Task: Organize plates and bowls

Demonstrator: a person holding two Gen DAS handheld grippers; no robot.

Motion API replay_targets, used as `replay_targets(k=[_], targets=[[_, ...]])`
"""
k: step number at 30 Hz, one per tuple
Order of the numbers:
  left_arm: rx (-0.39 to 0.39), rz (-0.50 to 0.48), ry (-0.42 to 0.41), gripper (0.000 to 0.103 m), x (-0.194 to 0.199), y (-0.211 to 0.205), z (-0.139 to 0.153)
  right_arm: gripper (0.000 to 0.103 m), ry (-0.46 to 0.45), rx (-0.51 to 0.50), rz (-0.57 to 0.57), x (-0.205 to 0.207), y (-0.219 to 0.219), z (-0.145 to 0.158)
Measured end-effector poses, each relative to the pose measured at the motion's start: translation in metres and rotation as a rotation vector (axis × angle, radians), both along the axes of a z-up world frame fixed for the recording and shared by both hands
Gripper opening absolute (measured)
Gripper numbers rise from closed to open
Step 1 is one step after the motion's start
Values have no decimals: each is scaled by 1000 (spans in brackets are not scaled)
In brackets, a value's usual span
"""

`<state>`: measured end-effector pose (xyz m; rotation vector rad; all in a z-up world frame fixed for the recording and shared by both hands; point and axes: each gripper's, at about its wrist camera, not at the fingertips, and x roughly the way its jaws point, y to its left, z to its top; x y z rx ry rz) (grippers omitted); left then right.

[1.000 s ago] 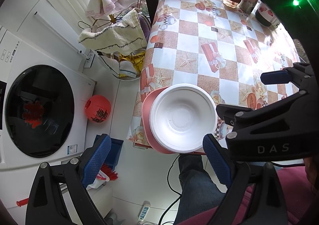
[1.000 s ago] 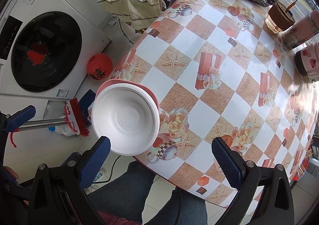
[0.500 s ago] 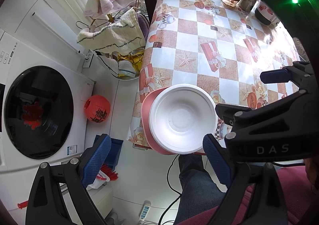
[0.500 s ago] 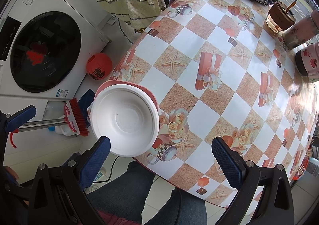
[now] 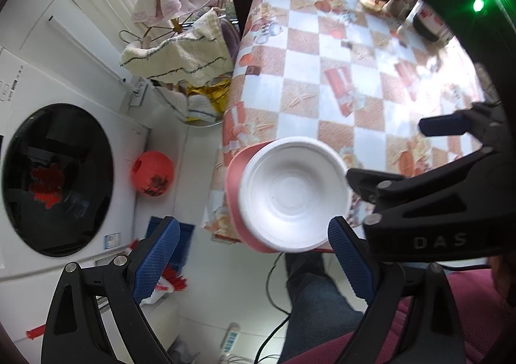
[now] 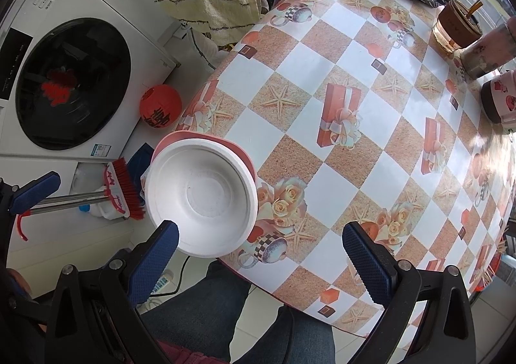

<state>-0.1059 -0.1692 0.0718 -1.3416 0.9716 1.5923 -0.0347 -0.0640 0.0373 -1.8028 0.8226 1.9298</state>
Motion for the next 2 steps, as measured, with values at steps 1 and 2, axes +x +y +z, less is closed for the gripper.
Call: replay_targets(k=[1, 2], targets=[[7, -1, -6, 95, -1, 0, 1, 102, 1, -2, -4, 0, 1, 0], [9, -2, -13, 95, -3, 2, 1, 102, -1, -4, -8, 1, 2, -2]])
